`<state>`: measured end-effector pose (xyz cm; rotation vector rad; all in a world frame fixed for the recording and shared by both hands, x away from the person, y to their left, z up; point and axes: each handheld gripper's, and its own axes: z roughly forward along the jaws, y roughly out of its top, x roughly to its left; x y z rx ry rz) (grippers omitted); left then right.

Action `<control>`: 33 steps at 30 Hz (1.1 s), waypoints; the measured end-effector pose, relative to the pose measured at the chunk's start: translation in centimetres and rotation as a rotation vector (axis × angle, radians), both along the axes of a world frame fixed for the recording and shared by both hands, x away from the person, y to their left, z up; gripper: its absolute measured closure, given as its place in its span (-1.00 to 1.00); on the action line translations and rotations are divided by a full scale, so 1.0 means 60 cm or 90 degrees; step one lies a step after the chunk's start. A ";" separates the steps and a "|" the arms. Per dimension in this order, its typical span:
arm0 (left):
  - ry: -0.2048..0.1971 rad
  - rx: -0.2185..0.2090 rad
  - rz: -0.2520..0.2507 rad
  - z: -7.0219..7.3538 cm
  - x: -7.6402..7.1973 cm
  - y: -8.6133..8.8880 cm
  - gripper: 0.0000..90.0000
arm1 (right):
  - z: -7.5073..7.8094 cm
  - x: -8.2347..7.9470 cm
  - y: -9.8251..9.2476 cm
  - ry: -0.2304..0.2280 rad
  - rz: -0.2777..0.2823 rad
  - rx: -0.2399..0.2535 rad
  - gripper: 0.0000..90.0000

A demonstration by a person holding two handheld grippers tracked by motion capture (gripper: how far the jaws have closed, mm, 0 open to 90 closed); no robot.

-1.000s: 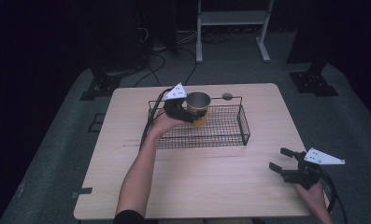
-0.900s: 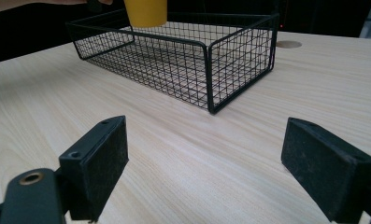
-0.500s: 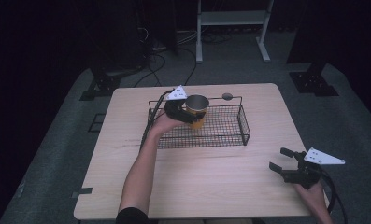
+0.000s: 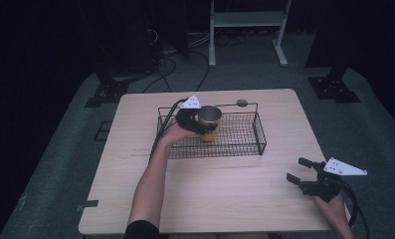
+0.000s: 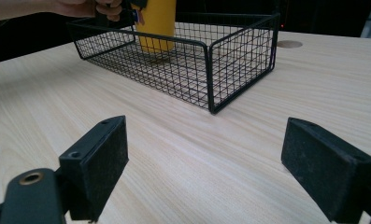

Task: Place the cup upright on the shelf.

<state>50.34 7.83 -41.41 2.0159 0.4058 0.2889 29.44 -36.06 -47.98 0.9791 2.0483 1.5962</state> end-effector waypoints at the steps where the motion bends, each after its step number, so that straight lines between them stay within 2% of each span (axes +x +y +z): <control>1: 0.000 0.005 -0.002 -0.001 0.000 0.000 -0.71 | 0.000 0.000 0.000 0.000 0.000 0.000 -0.70; 8: -0.004 0.026 -0.007 -0.006 -0.001 -0.008 -0.72 | 0.000 0.000 0.000 0.000 0.001 0.000 -0.69; 14: 0.005 0.049 -0.012 -0.012 -0.002 -0.011 -0.74 | 0.000 0.000 0.000 0.000 0.001 0.000 -0.69; 33: 0.011 0.045 -0.012 -0.013 -0.007 -0.001 -0.82 | 0.000 0.000 0.000 0.000 0.002 -0.001 -0.69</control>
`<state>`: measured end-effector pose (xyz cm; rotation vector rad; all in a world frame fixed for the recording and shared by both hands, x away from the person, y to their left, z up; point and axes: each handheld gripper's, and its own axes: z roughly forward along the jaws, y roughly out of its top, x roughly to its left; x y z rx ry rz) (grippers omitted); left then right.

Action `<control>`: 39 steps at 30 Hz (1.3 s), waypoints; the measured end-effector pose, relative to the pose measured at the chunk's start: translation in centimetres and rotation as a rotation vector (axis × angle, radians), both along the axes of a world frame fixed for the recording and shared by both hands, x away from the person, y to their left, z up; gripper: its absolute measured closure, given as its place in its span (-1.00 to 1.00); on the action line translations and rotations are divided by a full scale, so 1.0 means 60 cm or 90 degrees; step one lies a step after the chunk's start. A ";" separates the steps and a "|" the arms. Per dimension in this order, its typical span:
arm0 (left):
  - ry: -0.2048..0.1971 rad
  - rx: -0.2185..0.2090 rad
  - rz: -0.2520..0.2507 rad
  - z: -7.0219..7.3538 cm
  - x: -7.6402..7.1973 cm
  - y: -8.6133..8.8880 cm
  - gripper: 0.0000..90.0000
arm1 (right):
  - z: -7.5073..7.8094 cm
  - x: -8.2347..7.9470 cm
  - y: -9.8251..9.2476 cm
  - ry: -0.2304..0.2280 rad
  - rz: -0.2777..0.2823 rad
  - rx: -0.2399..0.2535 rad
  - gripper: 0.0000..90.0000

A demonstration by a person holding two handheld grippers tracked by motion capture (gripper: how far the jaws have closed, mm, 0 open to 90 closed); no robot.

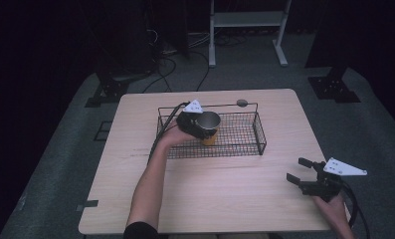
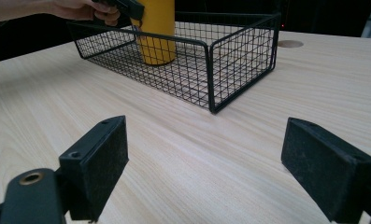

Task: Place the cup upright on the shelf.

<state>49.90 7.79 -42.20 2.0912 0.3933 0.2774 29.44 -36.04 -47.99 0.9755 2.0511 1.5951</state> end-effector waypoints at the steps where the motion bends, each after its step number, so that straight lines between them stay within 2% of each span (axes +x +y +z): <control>1: 0.001 0.001 0.000 0.000 0.000 0.000 -0.82 | 0.000 0.000 0.000 0.000 0.000 0.000 -0.69; 22: -0.001 -0.019 0.018 0.008 -0.001 0.004 -1.00 | 0.000 0.000 0.000 0.000 -0.001 0.000 -0.69; 29: 0.000 -0.022 0.019 0.008 -0.001 0.003 -1.00 | 0.000 0.000 0.001 0.000 0.000 -0.006 -0.70; 39: -0.013 -0.032 0.024 0.018 -0.005 0.007 -1.00 | 0.000 0.000 0.001 0.001 0.002 -0.007 -0.70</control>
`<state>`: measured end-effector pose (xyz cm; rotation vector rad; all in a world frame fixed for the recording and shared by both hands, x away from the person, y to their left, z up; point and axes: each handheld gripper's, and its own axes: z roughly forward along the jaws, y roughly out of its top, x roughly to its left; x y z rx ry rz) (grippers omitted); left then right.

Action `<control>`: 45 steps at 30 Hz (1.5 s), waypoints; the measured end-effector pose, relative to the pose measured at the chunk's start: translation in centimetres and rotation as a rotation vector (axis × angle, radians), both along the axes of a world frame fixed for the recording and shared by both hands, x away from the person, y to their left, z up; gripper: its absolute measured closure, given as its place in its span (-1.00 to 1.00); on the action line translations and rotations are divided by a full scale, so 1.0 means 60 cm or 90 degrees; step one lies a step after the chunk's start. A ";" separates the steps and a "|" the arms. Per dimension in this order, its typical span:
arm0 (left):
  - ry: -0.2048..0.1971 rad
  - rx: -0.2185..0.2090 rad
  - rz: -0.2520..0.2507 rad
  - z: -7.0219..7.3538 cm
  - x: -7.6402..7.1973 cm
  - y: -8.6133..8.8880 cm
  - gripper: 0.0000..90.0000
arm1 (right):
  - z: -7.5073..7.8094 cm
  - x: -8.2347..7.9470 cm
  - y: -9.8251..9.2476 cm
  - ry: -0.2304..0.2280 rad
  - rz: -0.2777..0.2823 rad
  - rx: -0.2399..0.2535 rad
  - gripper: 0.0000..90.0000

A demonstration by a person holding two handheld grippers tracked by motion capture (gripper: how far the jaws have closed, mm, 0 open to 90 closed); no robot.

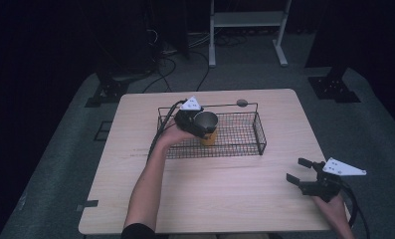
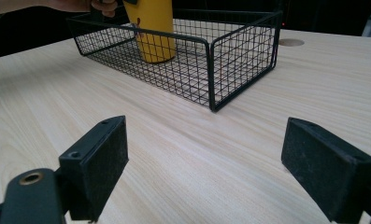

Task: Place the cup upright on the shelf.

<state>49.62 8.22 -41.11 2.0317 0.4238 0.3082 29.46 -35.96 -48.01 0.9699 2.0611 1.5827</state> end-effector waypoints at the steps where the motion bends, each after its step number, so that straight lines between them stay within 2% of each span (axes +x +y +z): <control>1: -0.001 -0.003 0.000 0.001 0.000 0.000 -1.00 | 0.000 0.000 0.000 -0.001 0.000 -0.001 -0.70; 21: -0.036 -0.046 0.016 0.029 -0.011 0.005 -1.00 | 0.000 -0.001 0.001 0.000 -0.001 -0.004 -0.70; 32: -0.069 -0.059 0.007 0.050 -0.043 0.012 -1.00 | 0.000 -0.001 0.002 0.000 -0.002 -0.006 -0.70; 42: -0.071 -0.072 0.003 0.049 -0.071 0.024 -1.00 | 0.000 -0.001 0.002 0.001 -0.004 -0.004 -0.70; 45: -0.064 -0.059 -0.003 0.052 -0.080 0.023 -0.99 | 0.000 -0.001 0.002 0.001 -0.004 -0.004 -0.70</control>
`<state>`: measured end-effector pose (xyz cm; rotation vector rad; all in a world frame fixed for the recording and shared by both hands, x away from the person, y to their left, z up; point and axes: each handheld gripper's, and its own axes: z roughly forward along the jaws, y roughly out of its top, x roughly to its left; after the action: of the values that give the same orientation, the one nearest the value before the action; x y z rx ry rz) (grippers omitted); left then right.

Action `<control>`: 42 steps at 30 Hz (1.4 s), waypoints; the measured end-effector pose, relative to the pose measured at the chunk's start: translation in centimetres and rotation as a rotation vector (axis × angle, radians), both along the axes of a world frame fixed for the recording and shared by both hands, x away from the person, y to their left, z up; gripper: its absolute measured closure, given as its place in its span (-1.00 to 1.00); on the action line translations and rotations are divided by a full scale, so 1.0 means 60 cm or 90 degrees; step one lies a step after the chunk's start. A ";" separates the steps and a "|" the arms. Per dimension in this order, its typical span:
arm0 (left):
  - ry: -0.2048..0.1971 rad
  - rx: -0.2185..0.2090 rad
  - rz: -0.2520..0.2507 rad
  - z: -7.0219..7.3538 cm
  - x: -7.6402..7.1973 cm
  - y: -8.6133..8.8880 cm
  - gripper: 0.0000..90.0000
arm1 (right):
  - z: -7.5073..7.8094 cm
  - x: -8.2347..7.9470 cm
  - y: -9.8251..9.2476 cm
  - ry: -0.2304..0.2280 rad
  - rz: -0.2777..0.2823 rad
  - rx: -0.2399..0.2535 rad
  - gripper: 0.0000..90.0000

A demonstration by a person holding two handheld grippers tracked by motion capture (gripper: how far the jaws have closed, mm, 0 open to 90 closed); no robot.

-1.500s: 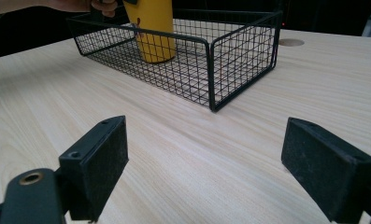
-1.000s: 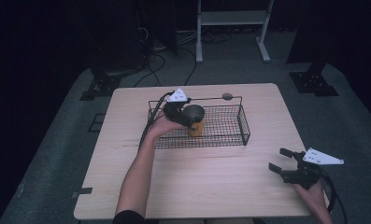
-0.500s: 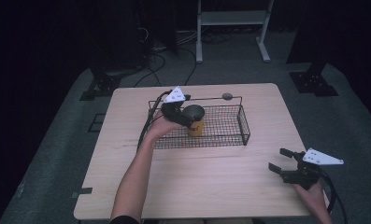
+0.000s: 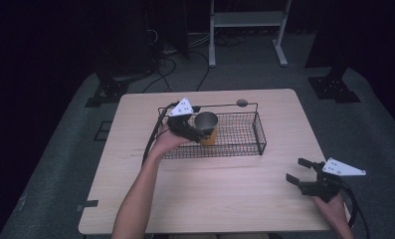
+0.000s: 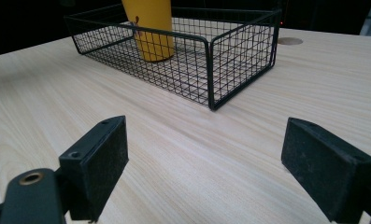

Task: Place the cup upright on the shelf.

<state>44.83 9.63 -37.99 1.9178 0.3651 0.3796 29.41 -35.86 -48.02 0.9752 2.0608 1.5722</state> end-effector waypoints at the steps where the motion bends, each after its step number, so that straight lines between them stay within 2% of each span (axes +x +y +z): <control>1: -0.005 0.000 0.000 0.002 -0.005 0.000 -0.99 | 0.000 0.000 0.000 0.000 0.000 0.000 -0.70; 6: -0.015 -0.009 -0.002 0.006 -0.022 0.004 -0.99 | 0.000 0.000 0.000 0.001 -0.001 0.001 -0.70; 14: -0.023 -0.009 -0.005 0.004 -0.051 0.010 -0.99 | 0.000 0.000 0.000 0.000 -0.001 0.000 -0.69; 17: -0.013 -0.017 -0.007 0.000 -0.060 0.014 -0.99 | 0.000 0.000 0.000 0.000 -0.001 -0.001 -0.70; 26: -0.025 -0.030 -0.003 -0.005 -0.083 0.022 -0.99 | 0.000 0.000 0.000 0.000 -0.002 0.001 -0.70; 42: -0.011 -0.048 0.007 -0.033 -0.120 0.052 -0.99 | 0.000 0.000 0.000 0.001 -0.003 0.001 -0.70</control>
<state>37.63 12.75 -39.97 1.8390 0.3742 0.3845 29.39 -35.87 -48.02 0.9817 2.0566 1.5709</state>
